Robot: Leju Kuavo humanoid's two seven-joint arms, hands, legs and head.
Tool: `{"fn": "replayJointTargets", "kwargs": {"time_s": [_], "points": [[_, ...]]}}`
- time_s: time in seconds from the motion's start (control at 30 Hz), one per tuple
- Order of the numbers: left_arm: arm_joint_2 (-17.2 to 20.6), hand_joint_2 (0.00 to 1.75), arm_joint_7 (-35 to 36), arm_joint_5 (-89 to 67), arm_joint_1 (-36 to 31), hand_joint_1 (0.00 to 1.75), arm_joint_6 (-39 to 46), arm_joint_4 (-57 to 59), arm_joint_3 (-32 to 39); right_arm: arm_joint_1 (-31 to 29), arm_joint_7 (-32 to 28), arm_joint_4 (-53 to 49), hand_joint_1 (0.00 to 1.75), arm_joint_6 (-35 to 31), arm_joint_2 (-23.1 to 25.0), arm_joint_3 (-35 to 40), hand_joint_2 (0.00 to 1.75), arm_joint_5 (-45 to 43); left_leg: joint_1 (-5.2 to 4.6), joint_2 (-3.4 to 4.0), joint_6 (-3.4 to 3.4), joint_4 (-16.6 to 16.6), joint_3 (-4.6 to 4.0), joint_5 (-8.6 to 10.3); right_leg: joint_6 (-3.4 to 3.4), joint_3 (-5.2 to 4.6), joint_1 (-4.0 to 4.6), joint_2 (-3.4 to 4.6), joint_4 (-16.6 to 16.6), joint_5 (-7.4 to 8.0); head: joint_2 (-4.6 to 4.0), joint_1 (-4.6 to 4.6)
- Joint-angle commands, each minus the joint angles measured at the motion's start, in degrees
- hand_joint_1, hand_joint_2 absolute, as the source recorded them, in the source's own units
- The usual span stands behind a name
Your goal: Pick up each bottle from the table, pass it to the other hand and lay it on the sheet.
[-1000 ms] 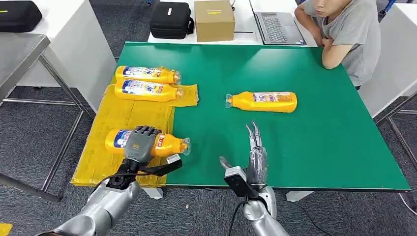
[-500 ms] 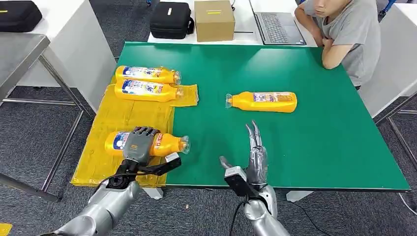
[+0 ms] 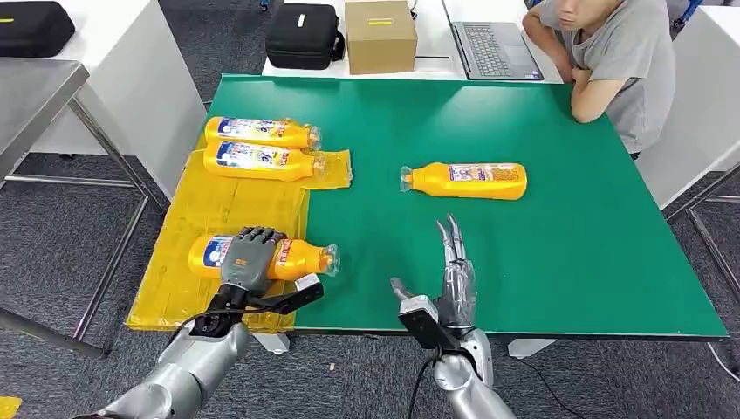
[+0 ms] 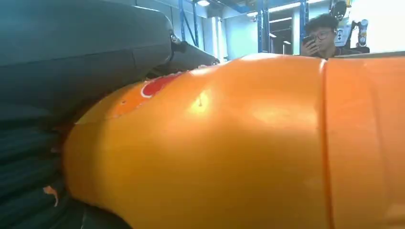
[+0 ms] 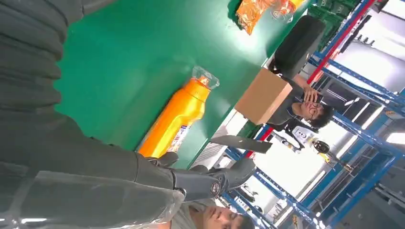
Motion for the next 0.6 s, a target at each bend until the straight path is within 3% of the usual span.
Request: {"fn": "replayJointTargets", "kwargs": {"time_s": [0.03,0.1,0.17,0.33,0.43,0.5,0.53,0.57,0.6], "points": [[-0.19,1.75,-0.07,-0.11,-2.1,1.75,0.22,3.9,1.63,-2.26,-0.07,2.81,0.0,0.04,-1.18,1.25,1.75,-0.16,0.03,0.06,-0.08,-0.01,0.2,-0.1,-0.07,0.19,0.04,0.03,-0.02,-0.08,0.0,0.0],[-0.59,1.75,-0.64,0.76,-1.84,1.69,0.22,3.38,3.31,-2.41,-0.07,3.18,0.0,0.04,-0.91,0.89,1.75,0.13,0.01,0.05,-0.06,-0.03,0.14,-0.06,-0.05,0.13,0.02,0.03,-0.02,-0.05,0.0,0.0],[-0.7,1.75,-0.68,-0.24,-1.97,1.5,0.22,3.8,3.09,-2.5,-0.07,3.3,0.0,0.04,-0.91,0.81,1.75,0.19,0.03,0.07,-0.08,-0.01,0.21,-0.1,-0.07,0.2,0.04,0.04,-0.02,-0.08,0.0,0.0],[-1.0,1.75,-1.18,-0.15,-1.95,1.59,0.22,4.12,3.2,-2.43,-0.07,3.14,0.0,0.04,-0.92,0.64,1.75,0.14,0.05,0.09,-0.1,0.01,0.29,-0.15,-0.09,0.28,0.06,0.05,-0.01,-0.13,0.0,0.0],[-1.05,1.75,-1.5,0.11,-1.85,1.5,0.22,4.43,3.5,-2.78,-0.07,3.6,0.0,0.04,-0.85,1.21,1.75,-0.41,0.04,0.08,-0.09,0.0,0.25,-0.12,-0.07,0.24,0.04,0.04,-0.01,-0.1,0.0,0.0],[-0.91,1.75,-1.09,0.02,-1.45,1.19,0.22,3.76,3.99,-3.41,-0.07,3.74,0.0,0.04,-0.58,1.24,1.75,-0.68,0.08,0.1,-0.14,0.04,0.48,-0.25,-0.13,0.47,0.09,0.04,0.02,-0.22,0.0,0.0],[-0.89,1.75,-1.11,-0.06,-1.35,0.79,0.22,3.61,4.03,-3.54,-0.07,3.92,0.0,0.04,-0.44,1.01,1.75,-0.55,0.06,0.12,-0.11,0.03,0.34,-0.18,-0.1,0.32,0.07,0.07,0.01,-0.15,0.0,0.0],[-0.94,1.75,-1.02,-0.04,-1.34,0.52,0.22,3.78,4.12,-3.52,-0.07,4.01,0.0,0.04,-0.23,0.54,1.75,-0.17,0.08,0.2,-0.16,0.07,0.51,-0.29,-0.14,0.46,0.09,0.13,0.06,-0.23,0.0,0.0],[-0.99,1.75,-0.95,-0.28,-1.39,0.4,0.22,3.88,4.05,-3.33,-0.07,3.8,0.0,0.04,-0.25,0.32,1.75,-0.01,0.07,0.18,-0.15,0.03,0.46,-0.24,-0.13,0.43,0.08,0.12,0.02,-0.19,0.0,0.0]]}}
